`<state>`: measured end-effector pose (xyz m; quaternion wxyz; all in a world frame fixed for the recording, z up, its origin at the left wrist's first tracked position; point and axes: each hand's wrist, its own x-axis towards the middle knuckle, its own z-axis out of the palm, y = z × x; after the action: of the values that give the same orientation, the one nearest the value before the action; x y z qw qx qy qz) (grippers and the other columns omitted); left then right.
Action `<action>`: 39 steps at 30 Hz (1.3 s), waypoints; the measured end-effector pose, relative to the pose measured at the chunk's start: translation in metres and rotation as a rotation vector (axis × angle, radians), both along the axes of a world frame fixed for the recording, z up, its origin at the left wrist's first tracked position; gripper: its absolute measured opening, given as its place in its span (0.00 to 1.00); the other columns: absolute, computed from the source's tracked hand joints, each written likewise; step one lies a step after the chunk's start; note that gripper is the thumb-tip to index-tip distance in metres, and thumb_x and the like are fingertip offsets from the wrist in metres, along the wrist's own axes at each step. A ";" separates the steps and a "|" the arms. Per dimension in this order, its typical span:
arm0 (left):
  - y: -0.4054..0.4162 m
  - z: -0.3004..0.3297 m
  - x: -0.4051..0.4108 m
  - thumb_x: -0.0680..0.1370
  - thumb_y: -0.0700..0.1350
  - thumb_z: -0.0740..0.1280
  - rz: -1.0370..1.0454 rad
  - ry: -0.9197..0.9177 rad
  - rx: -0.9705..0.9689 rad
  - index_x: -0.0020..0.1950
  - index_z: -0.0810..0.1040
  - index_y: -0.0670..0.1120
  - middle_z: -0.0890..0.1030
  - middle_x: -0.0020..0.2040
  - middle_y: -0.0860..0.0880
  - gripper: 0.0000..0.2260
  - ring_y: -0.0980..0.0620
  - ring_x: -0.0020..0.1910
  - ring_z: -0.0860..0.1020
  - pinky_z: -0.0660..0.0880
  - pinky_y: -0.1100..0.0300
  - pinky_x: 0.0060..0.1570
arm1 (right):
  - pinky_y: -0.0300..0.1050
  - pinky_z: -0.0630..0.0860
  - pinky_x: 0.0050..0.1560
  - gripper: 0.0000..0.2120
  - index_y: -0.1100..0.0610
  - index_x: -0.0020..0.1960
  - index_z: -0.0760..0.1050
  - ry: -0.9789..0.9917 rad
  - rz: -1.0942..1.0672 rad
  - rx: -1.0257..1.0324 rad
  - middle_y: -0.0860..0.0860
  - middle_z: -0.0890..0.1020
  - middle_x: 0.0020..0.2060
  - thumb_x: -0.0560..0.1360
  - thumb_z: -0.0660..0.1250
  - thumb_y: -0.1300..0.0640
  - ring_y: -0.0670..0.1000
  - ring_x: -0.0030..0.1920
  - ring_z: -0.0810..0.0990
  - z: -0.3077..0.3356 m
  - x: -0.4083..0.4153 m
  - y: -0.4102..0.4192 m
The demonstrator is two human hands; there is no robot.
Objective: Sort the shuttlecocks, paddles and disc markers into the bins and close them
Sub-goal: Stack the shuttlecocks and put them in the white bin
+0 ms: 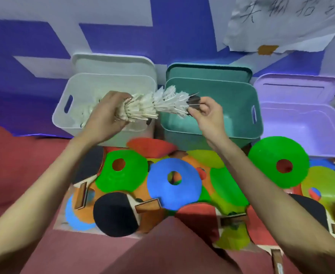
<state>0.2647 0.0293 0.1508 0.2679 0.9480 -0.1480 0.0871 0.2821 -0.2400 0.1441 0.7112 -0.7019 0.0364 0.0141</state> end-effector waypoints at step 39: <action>0.100 -0.043 0.158 0.72 0.32 0.64 0.138 0.472 0.468 0.78 0.57 0.45 0.67 0.73 0.39 0.35 0.38 0.70 0.66 0.67 0.44 0.65 | 0.46 0.70 0.59 0.21 0.61 0.68 0.65 -0.104 0.385 -0.801 0.58 0.76 0.60 0.77 0.62 0.60 0.56 0.60 0.74 -0.012 0.138 0.109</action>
<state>0.4224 0.1297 0.1075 0.0634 0.9856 -0.0331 -0.1532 0.4202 -0.1308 0.1323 0.3683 -0.9158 -0.1281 0.0960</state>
